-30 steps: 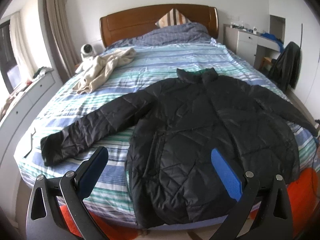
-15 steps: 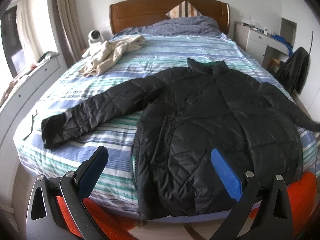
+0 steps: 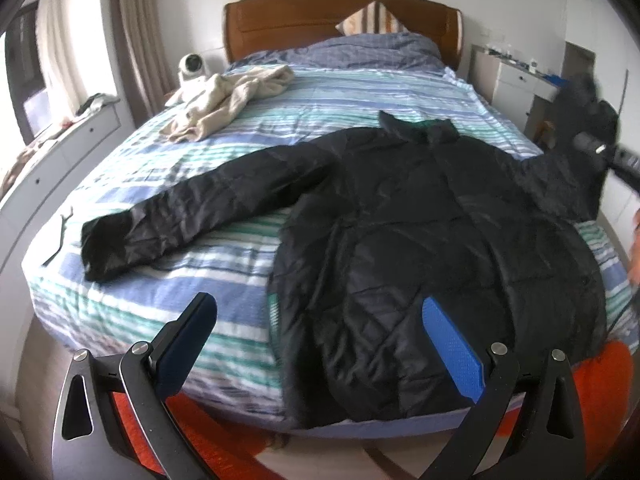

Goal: Fold large clothes

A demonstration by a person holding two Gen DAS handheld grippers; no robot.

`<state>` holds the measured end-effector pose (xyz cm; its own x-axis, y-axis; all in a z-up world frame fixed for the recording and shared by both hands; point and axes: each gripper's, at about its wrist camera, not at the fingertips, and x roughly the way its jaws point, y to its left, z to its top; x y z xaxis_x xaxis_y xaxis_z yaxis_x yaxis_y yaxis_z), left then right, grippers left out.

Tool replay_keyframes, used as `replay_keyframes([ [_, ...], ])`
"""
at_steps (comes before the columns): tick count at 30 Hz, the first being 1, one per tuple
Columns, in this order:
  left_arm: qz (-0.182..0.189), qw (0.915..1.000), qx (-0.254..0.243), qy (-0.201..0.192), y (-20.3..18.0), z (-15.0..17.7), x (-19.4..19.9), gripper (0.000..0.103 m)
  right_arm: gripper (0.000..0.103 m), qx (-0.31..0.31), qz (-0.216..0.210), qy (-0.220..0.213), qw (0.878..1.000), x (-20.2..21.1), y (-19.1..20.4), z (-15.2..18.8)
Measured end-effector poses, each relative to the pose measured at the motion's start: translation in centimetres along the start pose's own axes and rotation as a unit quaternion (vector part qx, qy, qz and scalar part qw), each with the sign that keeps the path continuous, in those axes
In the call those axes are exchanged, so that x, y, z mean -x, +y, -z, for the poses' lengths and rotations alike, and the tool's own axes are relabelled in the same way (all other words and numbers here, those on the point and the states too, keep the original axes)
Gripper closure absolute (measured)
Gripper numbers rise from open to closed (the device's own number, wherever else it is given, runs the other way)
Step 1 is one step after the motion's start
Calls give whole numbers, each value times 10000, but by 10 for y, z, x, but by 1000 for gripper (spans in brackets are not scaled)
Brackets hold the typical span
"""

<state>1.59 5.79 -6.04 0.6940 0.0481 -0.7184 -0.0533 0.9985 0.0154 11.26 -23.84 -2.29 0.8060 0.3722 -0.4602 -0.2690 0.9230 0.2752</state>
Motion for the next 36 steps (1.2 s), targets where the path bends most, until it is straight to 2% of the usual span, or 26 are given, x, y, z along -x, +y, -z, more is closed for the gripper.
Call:
replay_keyframes([
  [4,-138,9993,283,208,23,10,-8,1,86,138,-498,538,9972,-53,58,51],
  [5,-163,9989,341,261,27,12,-10,1,78,41,-705,821,9941,-72,67,68],
  [6,-188,9986,397,297,30,13,-12,1,48,-100,-949,1086,9895,-85,69,78],
  [7,-215,9984,440,296,32,14,-13,1,31,-317,-1259,1377,9819,-96,73,89],
  [8,-234,9983,453,280,32,15,-13,1,13,-453,-1416,1481,9777,-101,77,95],
  [12,-65,9993,328,191,19,6,-19,1,13,-235,-1475,1452,9781,-74,87,104],
  [14,324,9991,216,140,5,-5,-27,1,13,-72,-1442,1323,9806,-47,83,105],
  [16,982,9949,76,197,-15,-20,-45,1,13,-50,-1373,1227,9829,-27,77,106],
  [19,1619,9851,-167,554,-53,-39,-94,1,13,-250,-1245,1085,9860,6,60,111],
  [21,1601,9822,-369,913,-77,-44,-132,2,13,-435,-1135,954,9880,28,47,116],
  [22,1471,9813,-437,1158,-87,-45,-154,3,13,-483,-1061,858,9895,40,42,119],
  [23,1346,9805,-476,1348,-95,-44,-170,15,13,-506,-980,775,9909,48,39,120],
  [25,1349,9789,-492,1453,-104,-48,-185,55,13,-579,-790,636,9932,62,31,123],
  [26,1382,9780,-502,1482,-106,-52,-186,81,13,-631,-715,593,9937,64,27,122],
  [27,1376,9773,-540,1515,-107,-60,-185,90,13,-731,-607,529,9941,70,20,123],
  [29,1387,9791,-658,1335,-104,-84,-178,92,13,-966,-448,427,9934,77,4,123],
  [31,1161,9855,-781,957,-93,-113,-170,92,13,-1070,-332,389,9929,78,-9,119],
  [33,971,9904,-691,695,-79,-139,-170,92,15,-1004,-191,411,9939,73,-18,109],
  [34,930,9917,-644,611,-72,-147,-176,92,18,-929,-76,419,9948,68,-22,103],
  [36,823,9935,-616,487,-64,-154,-191,91,41,-800,232,438,9956,54,-30,83],
])
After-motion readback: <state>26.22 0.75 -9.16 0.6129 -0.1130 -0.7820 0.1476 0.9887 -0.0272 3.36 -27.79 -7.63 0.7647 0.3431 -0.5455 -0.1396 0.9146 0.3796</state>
